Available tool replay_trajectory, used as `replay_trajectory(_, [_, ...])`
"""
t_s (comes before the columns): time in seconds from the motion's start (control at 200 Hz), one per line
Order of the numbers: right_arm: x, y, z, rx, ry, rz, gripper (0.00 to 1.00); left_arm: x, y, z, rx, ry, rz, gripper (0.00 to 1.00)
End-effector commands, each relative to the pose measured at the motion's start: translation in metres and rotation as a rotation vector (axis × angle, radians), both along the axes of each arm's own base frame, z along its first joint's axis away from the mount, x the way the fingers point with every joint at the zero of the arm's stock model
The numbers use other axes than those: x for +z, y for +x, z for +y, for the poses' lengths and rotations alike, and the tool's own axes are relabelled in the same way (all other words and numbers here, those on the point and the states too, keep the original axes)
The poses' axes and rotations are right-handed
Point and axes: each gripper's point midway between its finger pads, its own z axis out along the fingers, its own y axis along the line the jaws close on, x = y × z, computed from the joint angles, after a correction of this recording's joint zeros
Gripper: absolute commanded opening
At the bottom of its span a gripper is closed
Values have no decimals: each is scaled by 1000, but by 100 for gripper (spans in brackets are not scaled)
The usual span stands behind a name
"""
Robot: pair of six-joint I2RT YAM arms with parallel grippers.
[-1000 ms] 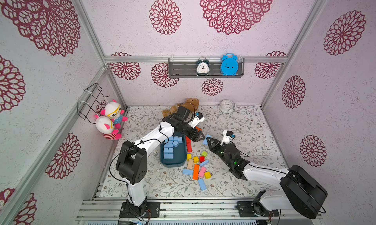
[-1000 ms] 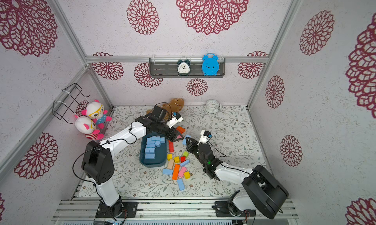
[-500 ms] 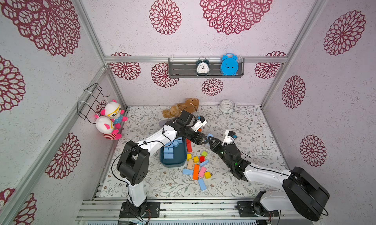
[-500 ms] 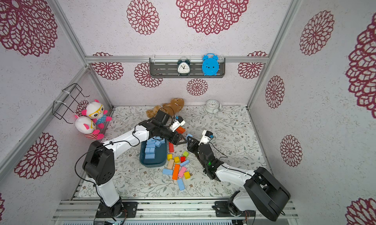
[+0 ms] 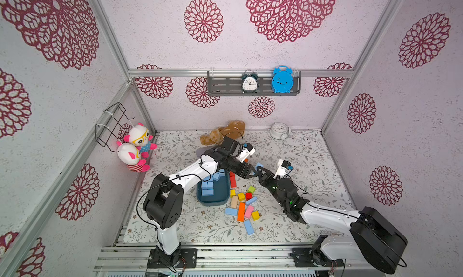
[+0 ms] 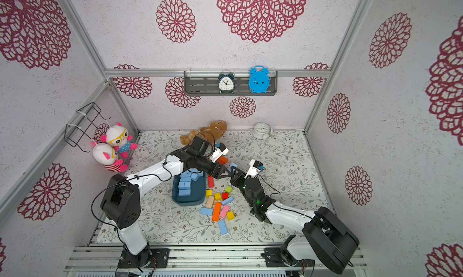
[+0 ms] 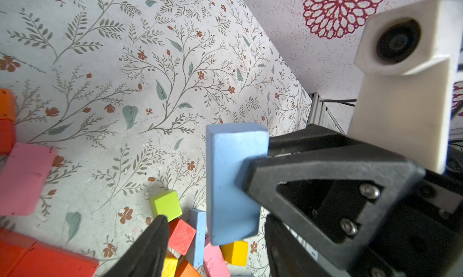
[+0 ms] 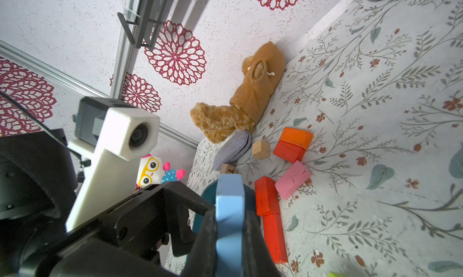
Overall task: Pick out the blue building blocks
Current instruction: Place the building block in the storage box.
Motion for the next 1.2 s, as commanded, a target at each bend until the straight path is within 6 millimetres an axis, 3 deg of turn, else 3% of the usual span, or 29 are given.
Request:
replay_trajectory(0.0, [24, -4, 2, 11, 61, -62, 14, 22, -8, -12, -36, -63, -29, 64])
replay_trajectory(0.15, [26, -4, 4, 23, 69, -67, 15, 20, -13, -16, -46, -56, -29, 60])
replay_trajectory(0.5, [17, -8, 14, 103, 69, -37, 17, 24, -14, -11, -56, -34, -79, 31])
replay_trajectory(0.825, [16, -10, 17, 148, 83, -40, 18, 27, -17, -9, -71, -33, -89, 18])
replay_trajectory(1.006, [19, -11, 12, 186, 65, -31, 41, 27, -22, 5, -108, 16, -133, 14])
replay_trajectory(1.196, [25, -17, 15, 328, 2, -3, 46, 25, -37, 27, -241, 110, -241, 14])
